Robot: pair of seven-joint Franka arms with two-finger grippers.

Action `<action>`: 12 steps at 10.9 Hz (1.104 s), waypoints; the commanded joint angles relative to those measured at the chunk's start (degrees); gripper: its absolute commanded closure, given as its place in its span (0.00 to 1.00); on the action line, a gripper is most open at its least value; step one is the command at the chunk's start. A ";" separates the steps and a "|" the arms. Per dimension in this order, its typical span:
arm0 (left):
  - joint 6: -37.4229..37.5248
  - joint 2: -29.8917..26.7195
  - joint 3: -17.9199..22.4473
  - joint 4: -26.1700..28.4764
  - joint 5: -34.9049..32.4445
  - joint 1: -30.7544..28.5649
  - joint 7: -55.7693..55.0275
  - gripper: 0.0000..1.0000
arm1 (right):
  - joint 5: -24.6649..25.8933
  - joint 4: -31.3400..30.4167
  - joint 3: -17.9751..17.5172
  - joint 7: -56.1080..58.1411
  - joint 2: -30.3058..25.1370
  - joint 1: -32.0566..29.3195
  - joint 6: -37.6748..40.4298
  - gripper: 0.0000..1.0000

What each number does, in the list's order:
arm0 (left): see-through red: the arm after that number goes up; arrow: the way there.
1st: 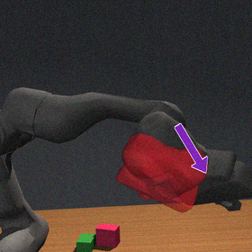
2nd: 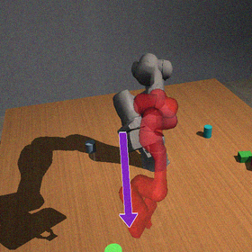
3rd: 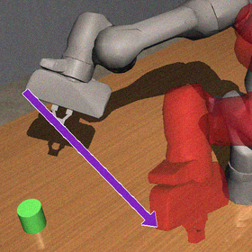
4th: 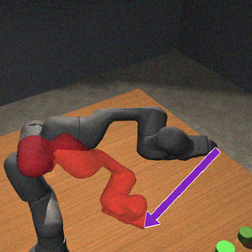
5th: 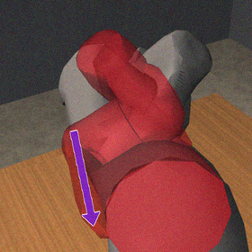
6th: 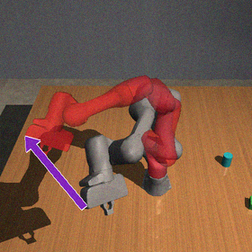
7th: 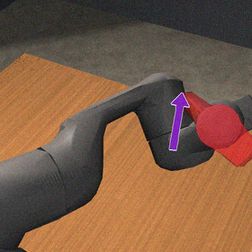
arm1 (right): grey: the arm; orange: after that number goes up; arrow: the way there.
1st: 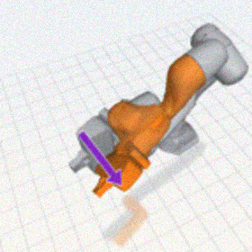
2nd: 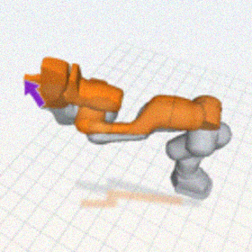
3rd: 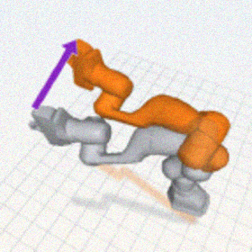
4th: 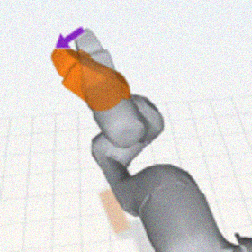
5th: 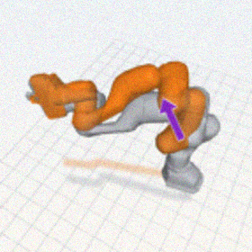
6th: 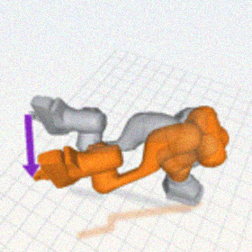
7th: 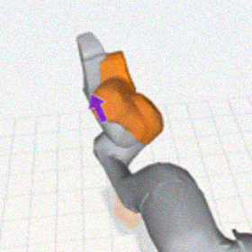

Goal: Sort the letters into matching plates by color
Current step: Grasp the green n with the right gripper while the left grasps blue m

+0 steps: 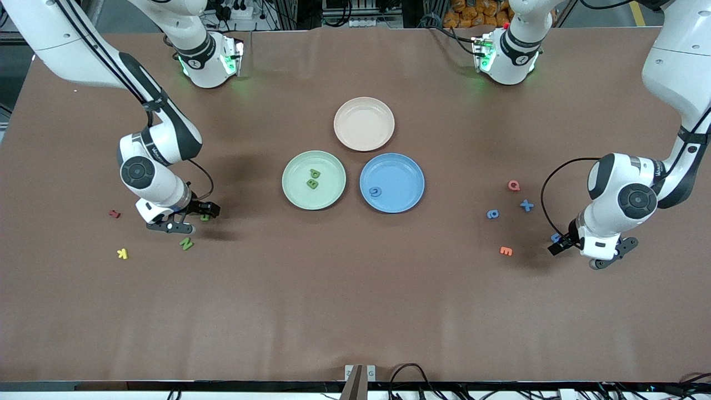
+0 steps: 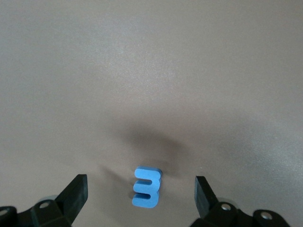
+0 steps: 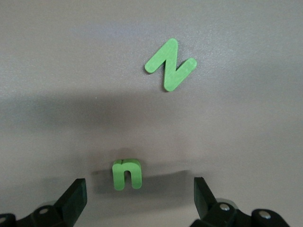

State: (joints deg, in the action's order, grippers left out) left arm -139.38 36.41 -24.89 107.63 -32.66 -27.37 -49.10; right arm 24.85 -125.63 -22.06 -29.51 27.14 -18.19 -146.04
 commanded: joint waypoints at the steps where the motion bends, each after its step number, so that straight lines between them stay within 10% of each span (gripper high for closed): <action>1: -0.19 1.73 -0.34 -2.07 -1.36 -0.40 4.52 0.00 | 1.78 1.62 -1.75 -0.20 1.60 -1.59 -0.30 0.00; 9: -0.36 2.96 -0.42 -2.78 -0.91 0.13 4.01 0.04 | 2.92 2.23 -1.93 -0.37 2.66 -1.85 -0.56 0.03; 12: -0.36 2.96 -0.42 -2.69 -0.91 0.04 4.01 0.10 | 4.24 2.06 -1.93 -0.37 2.57 -1.94 -0.56 0.32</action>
State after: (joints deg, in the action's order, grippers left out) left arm -139.43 38.57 -25.06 105.81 -32.66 -27.19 -45.02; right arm 26.62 -124.07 -22.72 -29.52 28.97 -18.52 -146.38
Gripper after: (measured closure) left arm 0.053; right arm 0.119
